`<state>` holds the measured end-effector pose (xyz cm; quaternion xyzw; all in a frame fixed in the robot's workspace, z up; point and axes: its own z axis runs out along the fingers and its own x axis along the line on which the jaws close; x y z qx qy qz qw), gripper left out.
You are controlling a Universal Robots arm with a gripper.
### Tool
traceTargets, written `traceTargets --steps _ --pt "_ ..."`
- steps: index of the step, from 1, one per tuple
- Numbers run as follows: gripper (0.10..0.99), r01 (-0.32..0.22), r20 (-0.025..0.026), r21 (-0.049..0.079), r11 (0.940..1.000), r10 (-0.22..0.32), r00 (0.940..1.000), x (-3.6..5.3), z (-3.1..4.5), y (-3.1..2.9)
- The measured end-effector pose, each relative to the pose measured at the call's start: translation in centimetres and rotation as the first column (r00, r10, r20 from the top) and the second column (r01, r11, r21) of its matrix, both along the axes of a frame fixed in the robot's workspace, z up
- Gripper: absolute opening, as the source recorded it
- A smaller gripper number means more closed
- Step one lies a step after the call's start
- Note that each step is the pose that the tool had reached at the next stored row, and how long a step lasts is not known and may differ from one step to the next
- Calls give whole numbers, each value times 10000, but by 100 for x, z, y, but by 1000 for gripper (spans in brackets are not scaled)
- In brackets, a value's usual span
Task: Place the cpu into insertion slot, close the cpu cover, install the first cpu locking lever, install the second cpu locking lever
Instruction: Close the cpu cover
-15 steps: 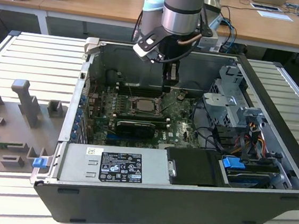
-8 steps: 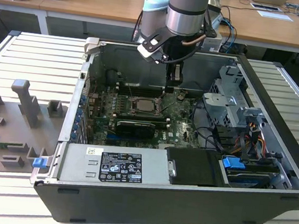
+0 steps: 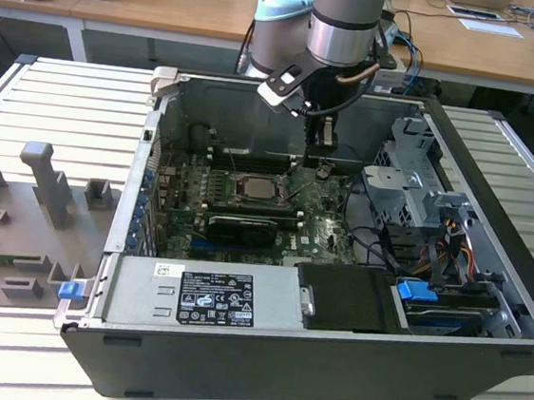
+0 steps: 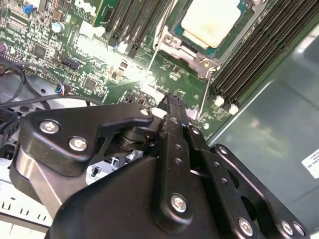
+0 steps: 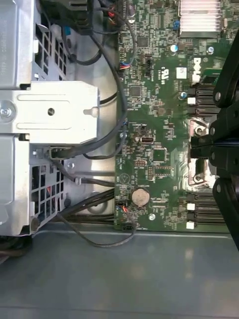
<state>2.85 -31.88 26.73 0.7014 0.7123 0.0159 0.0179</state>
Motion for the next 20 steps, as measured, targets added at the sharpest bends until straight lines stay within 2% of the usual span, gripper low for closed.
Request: traceTargets --steps 2,11,15,20 --pt "106 0 -1 -26 10000 0 10000 18 -6 2" --pt "106 -6 -18 -54 10000 6 10000 225 -40 29" --pt "106 -12 -43 -56 10000 12 10000 246 -137 39" --pt "106 -21 -51 -58 10000 21 10000 209 -164 38"
